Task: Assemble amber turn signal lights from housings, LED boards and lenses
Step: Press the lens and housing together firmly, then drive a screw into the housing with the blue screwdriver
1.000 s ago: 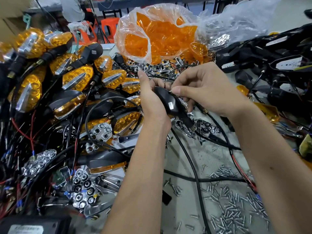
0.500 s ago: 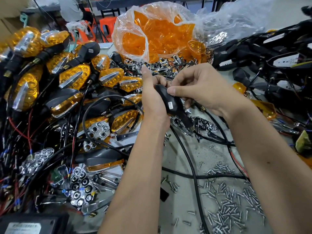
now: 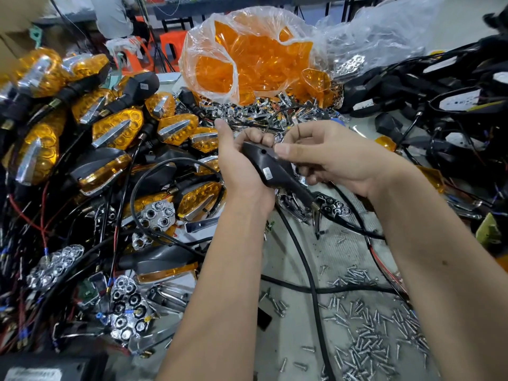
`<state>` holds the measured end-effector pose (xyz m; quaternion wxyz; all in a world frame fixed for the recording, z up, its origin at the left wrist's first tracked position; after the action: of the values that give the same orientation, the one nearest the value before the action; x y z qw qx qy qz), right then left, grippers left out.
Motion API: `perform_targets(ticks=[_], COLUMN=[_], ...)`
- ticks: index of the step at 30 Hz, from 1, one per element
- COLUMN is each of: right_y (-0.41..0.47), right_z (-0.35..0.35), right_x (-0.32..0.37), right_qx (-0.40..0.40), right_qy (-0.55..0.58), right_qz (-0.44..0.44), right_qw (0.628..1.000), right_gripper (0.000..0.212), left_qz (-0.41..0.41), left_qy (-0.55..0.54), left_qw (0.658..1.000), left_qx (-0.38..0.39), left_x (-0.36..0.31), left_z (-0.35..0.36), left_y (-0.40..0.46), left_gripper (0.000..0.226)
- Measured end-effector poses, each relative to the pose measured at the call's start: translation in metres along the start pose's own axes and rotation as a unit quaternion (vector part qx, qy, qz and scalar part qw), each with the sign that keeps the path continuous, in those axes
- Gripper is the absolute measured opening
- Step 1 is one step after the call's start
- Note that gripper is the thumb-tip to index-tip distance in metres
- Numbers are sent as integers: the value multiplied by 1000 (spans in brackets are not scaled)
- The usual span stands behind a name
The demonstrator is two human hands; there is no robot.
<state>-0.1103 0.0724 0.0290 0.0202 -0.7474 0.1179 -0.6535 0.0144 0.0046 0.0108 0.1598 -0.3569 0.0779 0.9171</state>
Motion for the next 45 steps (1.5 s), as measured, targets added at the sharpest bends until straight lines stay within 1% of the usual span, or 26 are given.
perform_targets(ticks=[2,5,8,11,13,14,15,17,19,20,21,22,23,24,25,27,30,32,33,35,37,39,40,42,44,45], right_y=[-1,-3,-4,-6,-5,-5,-5,-10,-16,-17,-17,-17,-16,-16,-15,-13,-7,-5,-5,-5,-6,-5,-3,0,-2,-5], right_z=[-1,0,0,1,2,1,-1,-7,-19,-28,-37,-47,-54,-58,-59,-54,-45,-46,-49,-58,-64,-65,-64,-60,-57,-55], right_x=[0,2,5,7,8,9,10,14,15,13,10,6,1,-3,-8,-16,-21,-21,-22,-25,-26,-24,-20,-12,-5,-3], right_qx=[18,27,-1,-38,-82,-104,-116,-93,-95,-136,-210,-297,-368,-404,-407,-375,-371,-374,-376,-375,-379,-367,-353,-307,-226,-186], right_qy=[-57,-79,-59,-27,-13,-26,-50,-91,-70,-50,-59,-110,-191,-276,-346,-423,-486,-491,-471,-385,-212,3,91,240,363,399], right_qz=[30,43,22,10,-6,-16,-20,-12,-8,-14,-15,-2,22,61,112,193,207,203,199,190,165,114,86,42,12,7], right_qw=[998,996,998,999,997,994,992,991,993,989,976,948,910,870,838,802,764,761,773,822,886,923,927,920,904,898], right_gripper=[50,64,64,49,39,36,33,25,15,15,20,24,28,32,39,54,63,61,58,53,54,40,29,18,22,28], left_qz=[10,22,22,16,-7,-25,-33,-33,-31,-36,-47,-64,-88,-109,-126,-145,-154,-145,-137,-121,-102,-84,-76,-65,-62,-61], left_qy=[-18,-29,-23,77,131,139,138,134,124,114,108,109,113,122,133,164,199,217,226,249,275,302,316,337,343,343], left_qw=[1000,999,999,997,991,990,989,990,992,993,993,992,990,986,983,973,962,958,957,953,947,939,934,926,923,923], left_qx=[-12,-28,-24,-15,13,27,37,34,14,7,1,-4,-1,10,29,67,107,118,121,126,132,139,145,157,163,164], left_x=[-2,-3,-4,-2,2,5,6,9,10,10,8,6,5,4,4,5,5,4,3,3,3,4,4,6,7,7], left_z=[-1,-3,-3,-1,5,6,8,9,6,5,4,4,3,2,1,-2,-3,-4,-5,-7,-9,-12,-14,-19,-21,-22], left_y=[1,2,4,3,-3,-5,-7,-7,-4,-3,-3,-3,-3,-2,-2,-3,-5,-5,-5,-5,-5,-5,-5,-5,-5,-6], left_gripper=[68,67,61,42,47,50,44,25,20,16,11,8,8,6,5,11,12,11,11,15,17,20,20,19,19,19])
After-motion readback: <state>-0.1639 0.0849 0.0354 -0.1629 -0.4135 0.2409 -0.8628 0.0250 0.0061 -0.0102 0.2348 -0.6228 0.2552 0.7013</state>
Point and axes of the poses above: each hand's wrist, its own y-axis towards the middle knuckle, its own z-axis out of the palm, x = y × z, the point moved 1 cm from there along y, towards the middle knuckle, and after that the axes turned 9 degrees about z, right-handed, at the moved point
